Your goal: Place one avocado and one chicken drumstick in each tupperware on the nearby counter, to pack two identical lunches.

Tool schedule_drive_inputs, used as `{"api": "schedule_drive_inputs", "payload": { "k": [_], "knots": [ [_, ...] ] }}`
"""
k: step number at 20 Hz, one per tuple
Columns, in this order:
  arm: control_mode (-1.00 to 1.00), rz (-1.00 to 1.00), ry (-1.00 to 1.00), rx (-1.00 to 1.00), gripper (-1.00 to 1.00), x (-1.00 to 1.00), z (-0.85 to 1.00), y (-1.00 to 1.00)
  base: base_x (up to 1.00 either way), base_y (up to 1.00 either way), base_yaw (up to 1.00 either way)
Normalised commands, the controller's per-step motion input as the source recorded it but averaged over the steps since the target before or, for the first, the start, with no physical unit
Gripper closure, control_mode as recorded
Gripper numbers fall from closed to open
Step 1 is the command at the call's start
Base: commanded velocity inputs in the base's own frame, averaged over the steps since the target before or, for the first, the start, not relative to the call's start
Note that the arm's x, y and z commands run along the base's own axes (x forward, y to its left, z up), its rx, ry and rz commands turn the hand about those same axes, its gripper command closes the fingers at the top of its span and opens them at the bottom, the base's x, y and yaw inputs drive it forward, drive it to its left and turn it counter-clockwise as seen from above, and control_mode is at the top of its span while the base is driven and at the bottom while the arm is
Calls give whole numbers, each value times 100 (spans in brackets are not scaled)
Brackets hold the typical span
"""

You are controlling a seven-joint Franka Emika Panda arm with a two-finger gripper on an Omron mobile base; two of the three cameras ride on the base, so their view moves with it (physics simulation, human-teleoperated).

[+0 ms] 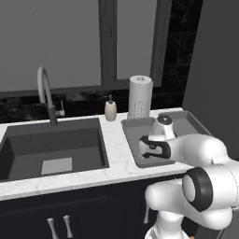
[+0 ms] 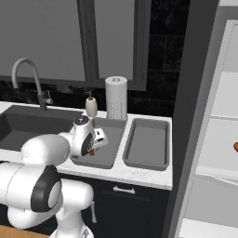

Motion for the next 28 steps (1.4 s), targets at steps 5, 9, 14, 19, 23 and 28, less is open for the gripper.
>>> {"api": "schedule_drive_inputs", "payload": {
  "k": [5, 9, 14, 19, 23, 28],
  "knots": [
    [-100, 0, 0, 0, 100, 11, -19, 0, 0, 0, 0],
    [-100, 0, 0, 0, -100, 17, -23, 0, 0, 0, 0],
    [-100, 0, 0, 0, -100, 24, -15, 0, 0, 0, 0],
    [-100, 0, 0, 0, -100, 1, 2, 0, 0, 0, 0],
    [-100, 0, -6, 0, -100, -39, 79, 1, 0, 0, 0],
    [-100, -1, -8, 0, -100, -55, 100, 18, 0, 0, 0]
  ]
}}
